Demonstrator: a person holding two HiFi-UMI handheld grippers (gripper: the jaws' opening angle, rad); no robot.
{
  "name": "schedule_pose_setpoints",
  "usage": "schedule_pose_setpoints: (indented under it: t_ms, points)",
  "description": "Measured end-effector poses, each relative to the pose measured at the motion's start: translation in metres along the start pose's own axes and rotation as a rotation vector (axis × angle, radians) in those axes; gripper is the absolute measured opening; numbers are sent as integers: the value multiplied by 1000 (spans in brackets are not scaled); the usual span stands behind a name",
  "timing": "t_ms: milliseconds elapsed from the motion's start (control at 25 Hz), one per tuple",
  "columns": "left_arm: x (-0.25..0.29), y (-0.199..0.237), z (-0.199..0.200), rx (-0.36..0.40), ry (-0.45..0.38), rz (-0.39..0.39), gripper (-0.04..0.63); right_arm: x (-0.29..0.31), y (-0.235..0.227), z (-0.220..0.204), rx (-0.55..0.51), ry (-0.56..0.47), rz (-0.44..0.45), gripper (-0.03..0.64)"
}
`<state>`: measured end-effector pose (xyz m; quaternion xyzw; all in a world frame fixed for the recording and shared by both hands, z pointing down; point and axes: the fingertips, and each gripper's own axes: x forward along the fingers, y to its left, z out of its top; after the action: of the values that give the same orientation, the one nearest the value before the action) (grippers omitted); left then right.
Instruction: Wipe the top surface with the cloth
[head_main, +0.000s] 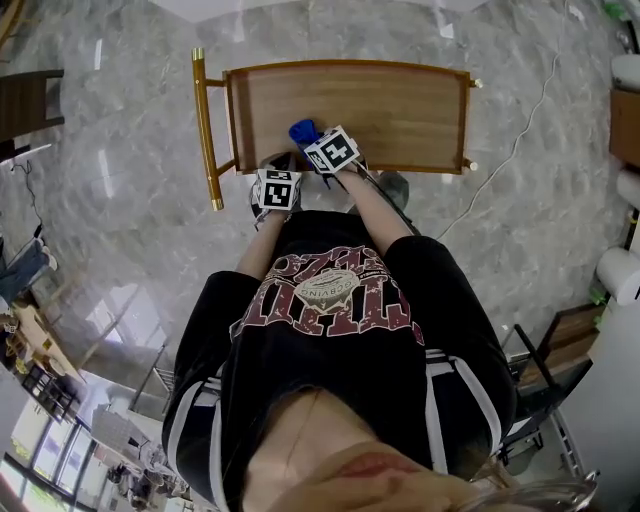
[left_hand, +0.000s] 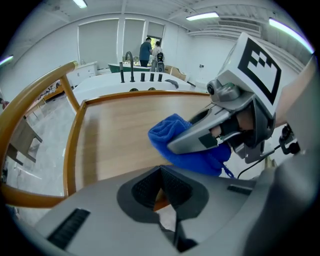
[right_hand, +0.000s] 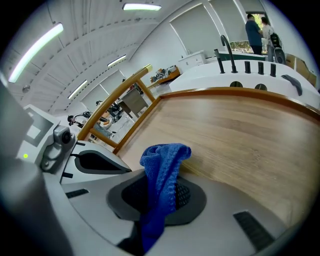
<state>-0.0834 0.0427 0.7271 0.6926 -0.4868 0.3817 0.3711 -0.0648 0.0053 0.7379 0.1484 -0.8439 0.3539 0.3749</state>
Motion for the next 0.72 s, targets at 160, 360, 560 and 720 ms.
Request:
schedule_pose_setpoints:
  t_ms: [160,360,560,720]
  points:
    - [9,-12,4,38,16,-25,46,-8,-8,-5,-6,-11,-16,57]
    - [17,-26,11,76,21,-44,46,-20,-18,-15,-23,-16,-42,57]
    - [24,-44,20,116,26,-68,46,-35,-34,-25,19,-30,-61,57]
    - [31,-54,28,147,28,-84,46,-47,-46,-31,47,-43,-86,57]
